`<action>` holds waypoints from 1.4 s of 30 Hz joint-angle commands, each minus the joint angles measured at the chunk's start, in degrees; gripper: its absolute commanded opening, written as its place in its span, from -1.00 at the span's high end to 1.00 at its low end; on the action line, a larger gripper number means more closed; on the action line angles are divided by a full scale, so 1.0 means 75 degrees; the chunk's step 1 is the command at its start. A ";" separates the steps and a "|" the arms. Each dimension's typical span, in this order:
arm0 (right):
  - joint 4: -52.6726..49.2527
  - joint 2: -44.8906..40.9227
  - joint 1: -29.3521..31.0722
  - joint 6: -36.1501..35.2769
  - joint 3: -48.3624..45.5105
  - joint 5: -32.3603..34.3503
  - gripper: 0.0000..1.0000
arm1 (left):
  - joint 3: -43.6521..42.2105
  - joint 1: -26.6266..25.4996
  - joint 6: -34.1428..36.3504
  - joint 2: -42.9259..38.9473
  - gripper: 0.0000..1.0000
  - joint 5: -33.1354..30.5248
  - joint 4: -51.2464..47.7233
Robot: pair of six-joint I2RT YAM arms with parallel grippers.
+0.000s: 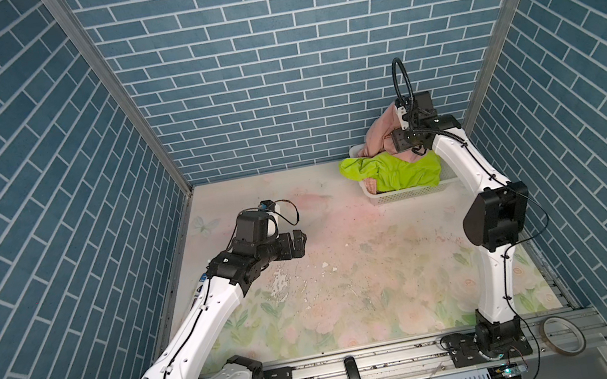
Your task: Fold and stack the shorts
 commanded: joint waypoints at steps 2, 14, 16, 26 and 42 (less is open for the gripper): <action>-0.0111 -0.0876 0.0199 -0.0369 -0.0372 0.0165 -0.41 | 0.0295 -0.0045 0.0139 0.0005 -0.99 -0.0176 -0.0255; 0.0826 -0.2113 0.1065 -0.0228 -0.3198 -0.0189 -0.51 | 0.0318 -0.0044 0.0227 -0.0079 -0.99 -0.0295 -0.0304; 0.1214 -0.2102 0.1066 -0.0049 -0.3684 -0.0106 -0.53 | 0.0345 -0.0044 0.0215 -0.0067 -0.99 -0.0253 -0.0333; 0.2591 -0.1028 0.0941 0.0087 -0.3840 0.0065 -0.57 | 0.0275 -0.0044 0.0218 -0.0228 -0.99 -0.0305 -0.0431; 0.1924 -0.0864 0.0755 -0.0143 -0.2418 0.0402 1.00 | 0.0225 -0.0045 0.0259 -0.0589 -0.99 -0.0493 -0.0604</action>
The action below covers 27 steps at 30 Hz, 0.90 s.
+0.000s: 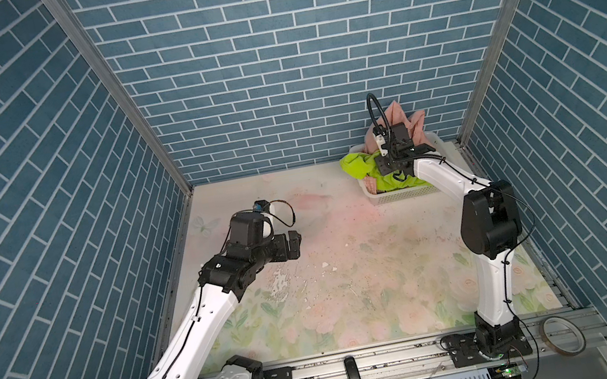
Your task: Fold and stack the shorts
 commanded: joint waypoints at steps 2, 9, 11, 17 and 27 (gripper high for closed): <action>-0.0670 -0.1040 -0.0023 -0.0191 0.0511 0.0097 1.00 | 0.0084 -0.0051 0.0169 -0.0103 -0.99 -0.0036 -0.0109; -0.2002 -0.1944 0.0006 -0.0004 0.1722 -0.1285 1.00 | -0.0061 -0.0045 0.0361 -0.0245 -0.99 0.0613 0.0427; -0.2559 -0.2024 0.0018 0.0035 0.2403 -0.1751 1.00 | -0.0044 -0.0045 0.0414 -0.0246 -0.99 0.0780 0.0486; -0.3922 -0.1848 0.0065 0.0272 0.4586 -0.2952 1.00 | -0.0014 -0.0044 0.0544 -0.0273 -0.99 0.1343 0.0763; -0.4365 -0.1330 0.0798 0.0186 0.4566 -0.4604 1.00 | 0.0396 -0.0051 0.0664 -0.0477 -0.99 0.1921 0.0298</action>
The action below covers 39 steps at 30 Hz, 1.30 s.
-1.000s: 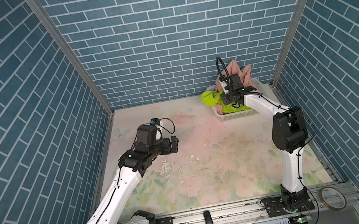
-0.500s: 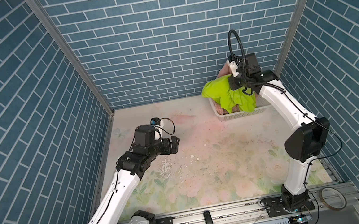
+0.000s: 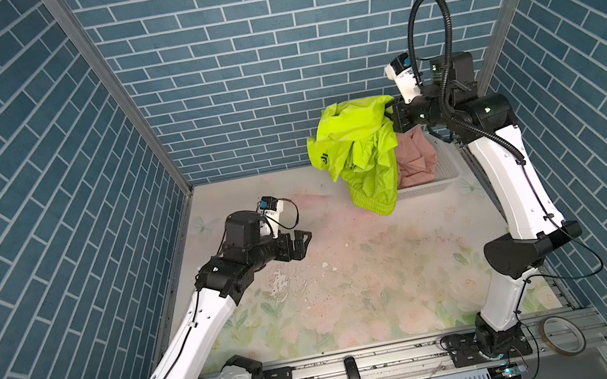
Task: Fold and stack the shorts
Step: 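Pull the lime-green shorts out toward the left gripper with the right gripper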
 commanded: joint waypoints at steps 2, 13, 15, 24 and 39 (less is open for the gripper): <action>-0.0271 0.0284 0.0729 -0.0003 -0.0603 -0.1219 1.00 | 0.0516 -0.0044 0.0217 -0.0390 -0.99 0.0382 -0.0444; 0.2057 0.0550 0.1843 0.0581 -0.3784 -0.1992 1.00 | 0.0622 -0.0047 0.0346 -0.0555 -0.99 -0.0112 -0.0898; 0.1899 0.0913 0.1891 0.0437 -0.3582 -0.1729 0.90 | 0.0570 -0.0052 0.0215 -0.0385 -0.99 -0.0547 -0.0974; 0.1618 0.1043 0.1708 -0.0165 -0.3212 -0.0062 -0.27 | 0.0381 -0.0021 -0.0272 0.0259 -0.99 -0.2036 -0.1313; 0.1613 0.0085 0.0740 -0.0356 -0.5056 -0.0472 -0.31 | -0.1492 0.0054 -0.0463 0.0780 -0.99 -0.0267 0.2365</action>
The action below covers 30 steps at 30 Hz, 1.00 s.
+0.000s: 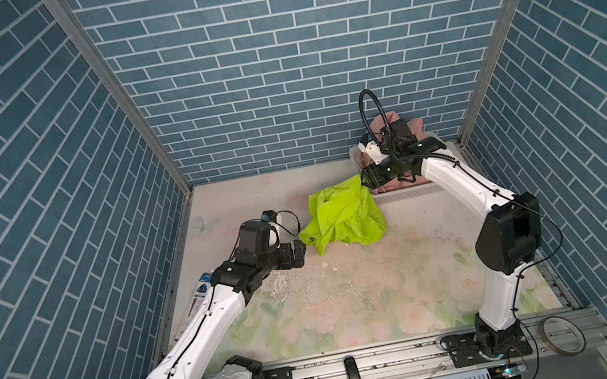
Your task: Fold and stack the shorts
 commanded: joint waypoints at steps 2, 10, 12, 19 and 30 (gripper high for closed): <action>-0.0092 -0.0201 0.0669 -0.0468 -0.0267 -0.0830 -0.30 | -0.0020 0.0008 -0.0019 0.0267 -0.99 0.1259 0.1665; -0.0113 -0.0019 0.1078 -0.0227 -0.0222 -0.0850 -0.30 | -0.0204 -0.0038 0.0043 0.0185 -0.99 0.2225 0.1535; -0.0066 -0.0193 0.1073 -0.0168 -0.0218 -0.0805 -0.30 | -0.0332 -0.0044 -0.0124 0.0186 -0.99 0.2230 0.1444; -0.0862 -0.0382 0.1069 -0.0433 0.0088 -0.1044 -0.32 | -0.0645 -0.0257 -0.0600 0.0437 -0.99 0.2007 0.1183; -0.1196 -0.0547 0.1129 -0.0444 -0.0316 -0.1364 -0.33 | -0.0098 -0.0270 -0.0829 0.1714 1.00 0.1868 0.1527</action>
